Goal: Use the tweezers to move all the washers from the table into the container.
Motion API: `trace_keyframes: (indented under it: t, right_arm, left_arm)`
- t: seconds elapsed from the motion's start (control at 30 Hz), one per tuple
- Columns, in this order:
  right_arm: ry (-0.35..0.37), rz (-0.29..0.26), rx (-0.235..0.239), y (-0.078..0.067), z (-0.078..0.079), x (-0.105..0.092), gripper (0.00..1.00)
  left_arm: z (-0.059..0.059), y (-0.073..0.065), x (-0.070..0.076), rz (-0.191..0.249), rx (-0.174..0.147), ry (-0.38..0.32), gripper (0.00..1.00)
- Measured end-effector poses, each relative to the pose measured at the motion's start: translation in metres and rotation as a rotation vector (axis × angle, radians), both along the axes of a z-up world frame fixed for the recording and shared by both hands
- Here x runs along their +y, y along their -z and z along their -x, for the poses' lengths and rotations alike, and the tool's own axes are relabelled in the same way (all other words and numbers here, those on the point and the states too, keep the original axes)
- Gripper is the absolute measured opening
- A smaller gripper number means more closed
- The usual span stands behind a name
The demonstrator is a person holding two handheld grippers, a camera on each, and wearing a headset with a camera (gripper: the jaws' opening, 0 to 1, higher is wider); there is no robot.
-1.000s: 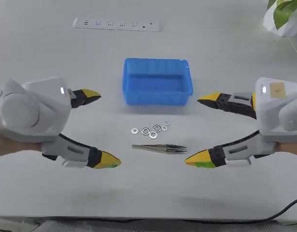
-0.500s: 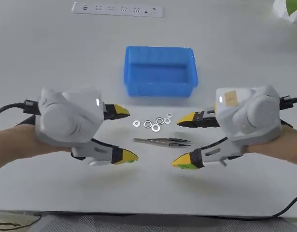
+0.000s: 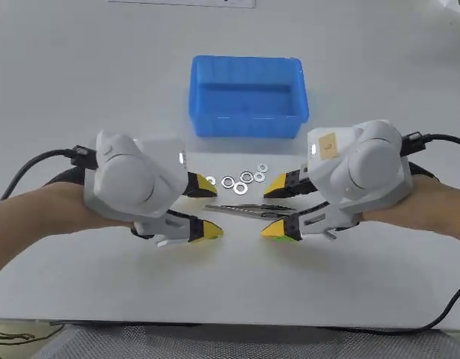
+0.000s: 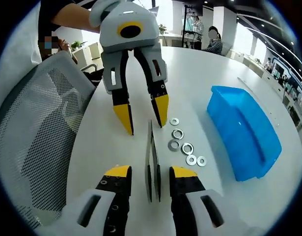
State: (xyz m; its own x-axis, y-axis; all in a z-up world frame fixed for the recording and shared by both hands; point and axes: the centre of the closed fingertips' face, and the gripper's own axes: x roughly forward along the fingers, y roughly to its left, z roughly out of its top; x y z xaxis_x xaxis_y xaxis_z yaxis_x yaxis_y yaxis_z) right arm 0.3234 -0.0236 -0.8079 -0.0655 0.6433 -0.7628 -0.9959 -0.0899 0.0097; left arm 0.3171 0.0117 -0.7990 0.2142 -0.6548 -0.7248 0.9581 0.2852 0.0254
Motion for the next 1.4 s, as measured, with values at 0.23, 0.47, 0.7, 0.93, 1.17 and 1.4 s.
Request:
trace_keyframes:
  t: [0.23, 0.47, 0.7, 0.93, 1.17, 1.4]
  right_arm:
    - [-0.016, 0.015, -0.031, 0.001, -0.003, 0.000, 0.24]
    - [-0.040, 0.027, -0.052, 0.000, -0.002, 0.000, 0.14]
    - [-0.039, 0.040, -0.056, 0.000, -0.001, 0.000, 0.11]
    - [-0.022, 0.037, -0.063, 0.000, -0.002, -0.002, 0.08]
    - [-0.045, 0.003, -0.074, -0.003, 0.005, 0.001, 0.07]
    - [-0.068, -0.061, -0.103, -0.014, 0.008, 0.007, 0.07]
  left_arm:
    - [-0.002, -0.001, -0.004, -0.038, -0.018, 0.063, 0.24]
    - [0.000, 0.002, -0.006, -0.053, 0.009, 0.102, 0.16]
    - [-0.006, 0.004, -0.007, -0.106, -0.051, 0.162, 0.06]
    - [-0.008, 0.008, -0.006, -0.143, -0.036, 0.145, 0.05]
    - [0.000, -0.005, -0.003, -0.110, 0.018, 0.147, 0.04]
    - [0.005, -0.030, -0.001, -0.097, 0.005, 0.150, 0.04]
